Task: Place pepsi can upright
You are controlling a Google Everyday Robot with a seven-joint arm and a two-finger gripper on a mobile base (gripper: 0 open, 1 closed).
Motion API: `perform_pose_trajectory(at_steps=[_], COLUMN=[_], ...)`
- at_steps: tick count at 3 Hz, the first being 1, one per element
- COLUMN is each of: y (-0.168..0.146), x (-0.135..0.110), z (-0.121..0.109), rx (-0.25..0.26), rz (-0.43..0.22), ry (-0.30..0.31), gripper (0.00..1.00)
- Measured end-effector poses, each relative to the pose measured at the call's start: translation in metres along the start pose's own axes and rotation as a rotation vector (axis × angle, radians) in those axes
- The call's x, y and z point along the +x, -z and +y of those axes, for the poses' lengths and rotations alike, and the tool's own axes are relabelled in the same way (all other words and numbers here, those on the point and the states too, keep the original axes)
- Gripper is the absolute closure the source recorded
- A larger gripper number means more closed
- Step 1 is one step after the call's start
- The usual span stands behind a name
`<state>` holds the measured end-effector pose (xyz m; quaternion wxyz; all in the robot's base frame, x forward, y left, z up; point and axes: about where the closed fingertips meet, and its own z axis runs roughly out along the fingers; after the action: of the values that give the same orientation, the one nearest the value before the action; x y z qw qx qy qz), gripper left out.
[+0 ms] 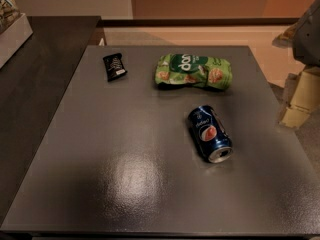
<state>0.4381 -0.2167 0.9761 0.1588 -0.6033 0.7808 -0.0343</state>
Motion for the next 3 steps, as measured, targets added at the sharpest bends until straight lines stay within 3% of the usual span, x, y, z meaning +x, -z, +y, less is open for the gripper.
perform_pose_trajectory(at_steps=[2,3], y=[0.001,-0.003], x=[-0.002,-0.017], z=[-0.001,0.002], rx=[-0.012,-0.05], rz=[-0.007,0.005], ry=[0.014,0.136], gripper=[0.0,0.0])
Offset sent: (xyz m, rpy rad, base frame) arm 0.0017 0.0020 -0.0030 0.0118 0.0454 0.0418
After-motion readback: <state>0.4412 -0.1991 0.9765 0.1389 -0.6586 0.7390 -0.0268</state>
